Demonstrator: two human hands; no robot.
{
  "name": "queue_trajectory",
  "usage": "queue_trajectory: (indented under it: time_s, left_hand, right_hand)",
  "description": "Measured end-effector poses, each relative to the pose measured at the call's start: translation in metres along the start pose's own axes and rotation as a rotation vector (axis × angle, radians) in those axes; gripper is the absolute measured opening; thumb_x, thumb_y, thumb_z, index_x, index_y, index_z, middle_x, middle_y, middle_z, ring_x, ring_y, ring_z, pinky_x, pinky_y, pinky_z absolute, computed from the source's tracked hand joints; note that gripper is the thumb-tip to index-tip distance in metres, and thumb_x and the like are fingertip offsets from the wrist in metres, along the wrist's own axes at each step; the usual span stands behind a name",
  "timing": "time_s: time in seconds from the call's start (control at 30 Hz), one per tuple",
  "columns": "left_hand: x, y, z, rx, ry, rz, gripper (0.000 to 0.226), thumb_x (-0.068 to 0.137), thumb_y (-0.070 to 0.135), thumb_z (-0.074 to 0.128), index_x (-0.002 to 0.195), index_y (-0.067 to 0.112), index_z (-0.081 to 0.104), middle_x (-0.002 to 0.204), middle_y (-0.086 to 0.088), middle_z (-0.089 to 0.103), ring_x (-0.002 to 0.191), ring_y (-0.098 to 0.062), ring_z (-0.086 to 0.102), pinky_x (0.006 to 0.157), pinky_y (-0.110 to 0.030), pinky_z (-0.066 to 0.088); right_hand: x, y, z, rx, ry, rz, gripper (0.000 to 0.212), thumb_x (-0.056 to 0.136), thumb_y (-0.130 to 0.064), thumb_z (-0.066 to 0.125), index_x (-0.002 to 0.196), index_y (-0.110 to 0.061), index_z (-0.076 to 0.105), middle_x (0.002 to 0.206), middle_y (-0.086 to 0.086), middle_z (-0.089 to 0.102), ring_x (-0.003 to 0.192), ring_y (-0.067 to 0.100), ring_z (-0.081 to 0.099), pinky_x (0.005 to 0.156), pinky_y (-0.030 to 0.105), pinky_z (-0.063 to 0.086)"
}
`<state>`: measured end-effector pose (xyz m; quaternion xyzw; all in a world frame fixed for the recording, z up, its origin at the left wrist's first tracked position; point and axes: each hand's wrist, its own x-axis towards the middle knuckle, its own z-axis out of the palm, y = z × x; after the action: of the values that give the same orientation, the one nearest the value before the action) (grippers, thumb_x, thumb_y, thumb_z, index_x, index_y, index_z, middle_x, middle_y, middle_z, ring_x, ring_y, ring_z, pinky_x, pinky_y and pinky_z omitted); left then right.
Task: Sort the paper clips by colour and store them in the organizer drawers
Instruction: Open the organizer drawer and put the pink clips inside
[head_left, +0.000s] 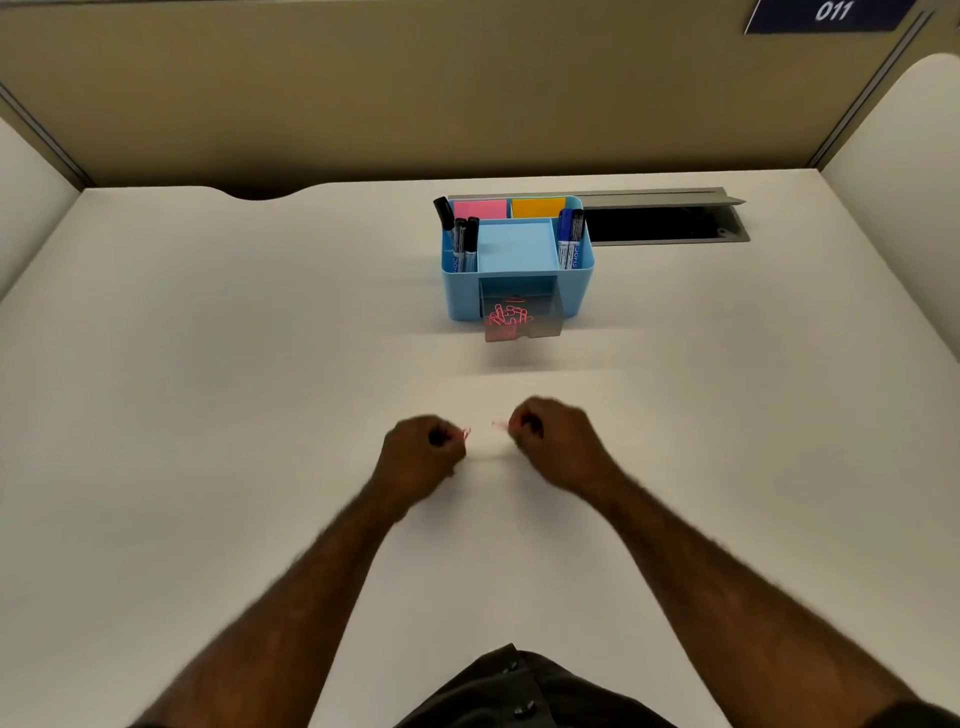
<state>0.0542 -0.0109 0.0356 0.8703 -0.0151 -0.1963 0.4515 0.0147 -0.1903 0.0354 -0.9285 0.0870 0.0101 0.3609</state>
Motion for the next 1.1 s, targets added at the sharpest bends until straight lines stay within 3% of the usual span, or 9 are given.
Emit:
queue_trajectory:
  time_s: [0.13,0.27,0.37,0.5,0.73,0.87,0.93,1.03,1.1]
  left_hand:
    - [0.039,0.053,-0.006,-0.156,0.025,0.038,0.007,0.080,0.010,0.067,0.073,0.012,0.069,0.069,-0.005,0.067,0.058,-0.016,0.063,0.070,-0.036,0.059]
    - [0.079,0.102,-0.004,0.081,0.163,0.215,0.010,0.077,0.015,0.063,0.072,0.008,0.068,0.070,-0.006,0.068,0.064,-0.019,0.064,0.065,-0.030,0.052]
    - [0.102,0.122,0.002,0.292,0.244,0.303,0.013,0.082,0.016,0.063,0.081,0.005,0.068,0.079,-0.010,0.069,0.072,-0.018,0.058,0.067,-0.026,0.042]
    - [0.120,0.127,0.013,0.540,0.201,0.340,0.020,0.084,0.021,0.063,0.097,0.006,0.070,0.096,-0.012,0.072,0.089,-0.025,0.065,0.079,-0.032,0.051]
    - [0.113,0.118,0.015,0.685,0.087,0.410,0.037,0.085,0.026,0.065,0.117,0.008,0.062,0.117,-0.013,0.065,0.110,-0.028,0.058,0.097,-0.038,0.046]
    - [0.104,0.111,0.010,0.556,0.329,0.544,0.038,0.089,0.012,0.055,0.127,0.007,0.054,0.130,-0.015,0.056,0.121,-0.030,0.049,0.099,-0.040,0.045]
    - [0.104,0.105,0.006,0.539,0.368,0.534,0.046,0.089,0.007,0.054,0.134,0.008,0.046,0.142,-0.014,0.046,0.131,-0.030,0.040,0.106,-0.041,0.039]
    - [0.108,0.096,0.001,0.603,0.293,0.467,0.057,0.089,0.008,0.055,0.142,0.009,0.033,0.153,-0.012,0.031,0.141,-0.030,0.027,0.114,-0.043,0.028]
    - [0.111,0.090,0.000,0.649,0.240,0.428,0.065,0.087,0.007,0.056,0.145,0.011,0.026,0.156,-0.010,0.023,0.144,-0.029,0.020,0.117,-0.043,0.022]
  right_hand:
    - [0.051,-0.016,-0.035,0.123,0.196,0.050,0.008,0.087,-0.018,0.059,0.083,-0.011,0.064,0.080,0.001,0.066,0.072,0.014,0.057,0.055,0.011,0.038]
    - [0.098,-0.024,-0.052,0.029,0.344,0.057,0.008,0.088,-0.015,0.058,0.086,-0.008,0.062,0.086,0.009,0.068,0.075,0.014,0.054,0.064,0.022,0.044]
    - [0.121,-0.026,-0.056,-0.061,0.337,0.103,0.014,0.089,-0.020,0.058,0.092,-0.007,0.062,0.095,0.011,0.068,0.088,0.019,0.058,0.079,0.032,0.052]
    - [0.136,-0.030,-0.054,-0.155,0.229,0.169,0.025,0.087,-0.023,0.064,0.105,-0.005,0.064,0.107,0.012,0.067,0.103,0.024,0.058,0.090,0.033,0.049]
    - [0.129,-0.027,-0.053,-0.111,0.211,0.153,0.031,0.089,-0.024,0.060,0.114,-0.005,0.060,0.120,0.012,0.062,0.114,0.025,0.053,0.097,0.035,0.047]
    - [0.105,-0.029,-0.052,0.196,0.562,0.116,0.016,0.090,-0.017,0.060,0.101,-0.006,0.060,0.108,0.011,0.068,0.099,0.016,0.060,0.078,0.021,0.049]
    - [0.091,-0.028,-0.044,0.425,0.652,0.267,0.006,0.087,-0.016,0.059,0.090,-0.011,0.061,0.093,0.007,0.070,0.082,0.014,0.061,0.071,0.024,0.052]
    - [0.074,-0.029,-0.024,0.983,0.482,0.610,0.007,0.086,-0.010,0.057,0.086,-0.012,0.064,0.078,0.006,0.068,0.068,0.017,0.062,0.062,0.027,0.054]
    - [0.064,-0.030,-0.014,1.237,0.374,0.743,0.011,0.090,-0.010,0.055,0.095,-0.009,0.065,0.086,0.008,0.068,0.071,0.016,0.062,0.064,0.025,0.053]
